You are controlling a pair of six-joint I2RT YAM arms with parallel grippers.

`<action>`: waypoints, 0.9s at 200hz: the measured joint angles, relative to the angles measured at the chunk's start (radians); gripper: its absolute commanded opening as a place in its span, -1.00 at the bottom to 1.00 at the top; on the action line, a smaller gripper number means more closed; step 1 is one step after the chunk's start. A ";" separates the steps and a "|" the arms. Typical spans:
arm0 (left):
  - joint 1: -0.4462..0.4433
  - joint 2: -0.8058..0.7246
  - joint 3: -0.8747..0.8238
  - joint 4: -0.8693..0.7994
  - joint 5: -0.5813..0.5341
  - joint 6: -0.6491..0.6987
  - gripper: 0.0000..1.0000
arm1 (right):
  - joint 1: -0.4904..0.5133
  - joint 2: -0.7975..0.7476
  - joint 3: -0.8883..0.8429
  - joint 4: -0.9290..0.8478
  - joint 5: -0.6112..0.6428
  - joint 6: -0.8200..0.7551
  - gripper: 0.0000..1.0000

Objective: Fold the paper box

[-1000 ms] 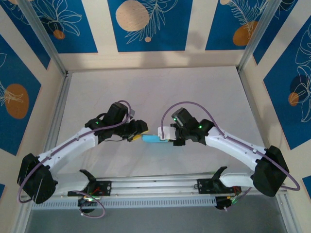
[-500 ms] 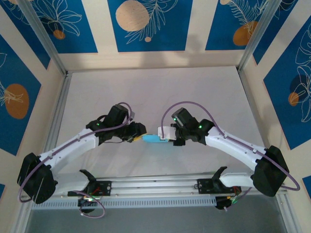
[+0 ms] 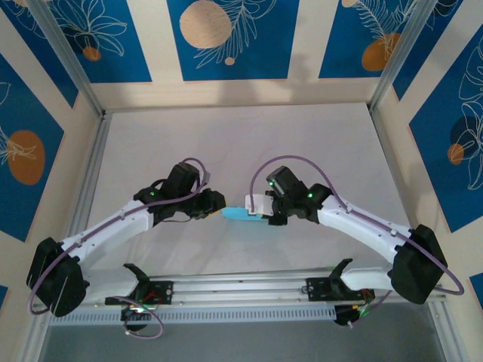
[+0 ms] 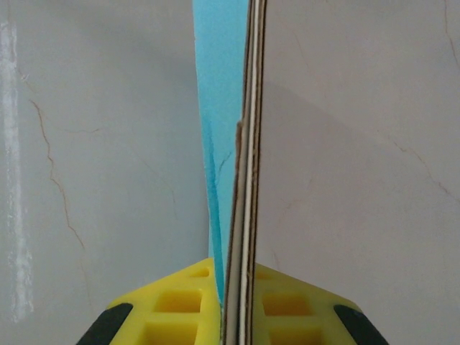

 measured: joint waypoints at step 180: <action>-0.074 0.125 0.137 0.000 -0.255 0.180 -0.55 | -0.074 0.002 0.020 -0.057 -0.153 0.122 0.03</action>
